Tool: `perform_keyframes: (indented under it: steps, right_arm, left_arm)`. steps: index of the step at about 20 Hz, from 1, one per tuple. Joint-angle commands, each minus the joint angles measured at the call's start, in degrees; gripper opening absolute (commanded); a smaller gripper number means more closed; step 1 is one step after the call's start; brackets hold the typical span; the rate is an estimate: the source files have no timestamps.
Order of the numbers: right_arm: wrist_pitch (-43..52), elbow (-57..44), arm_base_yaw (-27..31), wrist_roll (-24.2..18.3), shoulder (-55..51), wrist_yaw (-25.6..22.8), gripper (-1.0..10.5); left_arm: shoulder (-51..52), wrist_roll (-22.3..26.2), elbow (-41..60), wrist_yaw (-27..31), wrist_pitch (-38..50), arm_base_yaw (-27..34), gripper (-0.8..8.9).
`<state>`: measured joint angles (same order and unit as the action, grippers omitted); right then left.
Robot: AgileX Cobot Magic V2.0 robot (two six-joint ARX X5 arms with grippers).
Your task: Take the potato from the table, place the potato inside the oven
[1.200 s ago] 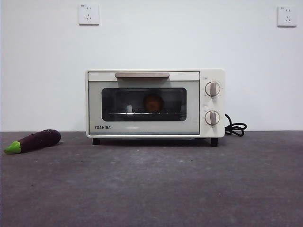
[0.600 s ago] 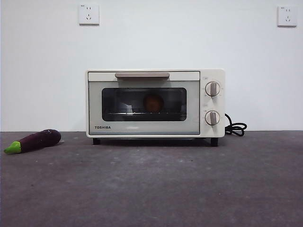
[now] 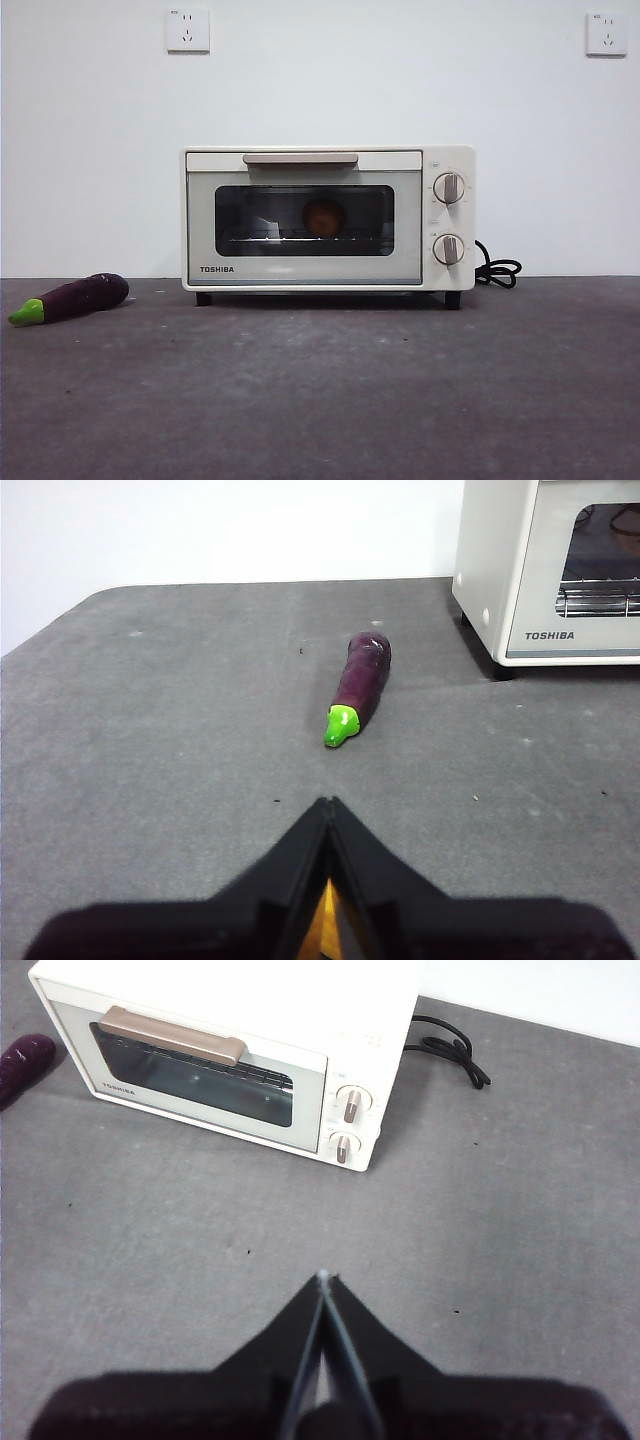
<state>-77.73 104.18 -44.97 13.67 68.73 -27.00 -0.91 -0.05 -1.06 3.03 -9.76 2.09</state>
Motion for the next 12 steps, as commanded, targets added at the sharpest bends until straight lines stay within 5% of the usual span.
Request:
perform_keyframes:
  steps: [1, 5, 12]
  right_arm:
    - [-1.2, -0.2, 0.0, -0.2, 0.1, -0.1, 0.0]
    - [-0.5, -0.2, 0.0, -2.1, 0.1, -0.7, 0.0]
    - [12.4, -0.3, 1.6, -2.8, 0.7, -9.5, 0.0]
  left_arm:
    - [0.0, -0.3, 0.6, -0.2, 0.4, 0.1, -0.04]
    - [0.0, -0.3, 0.6, -0.2, 0.4, 0.1, -0.04]
    - [0.0, -0.3, 0.6, -0.2, 0.4, 0.1, -0.04]
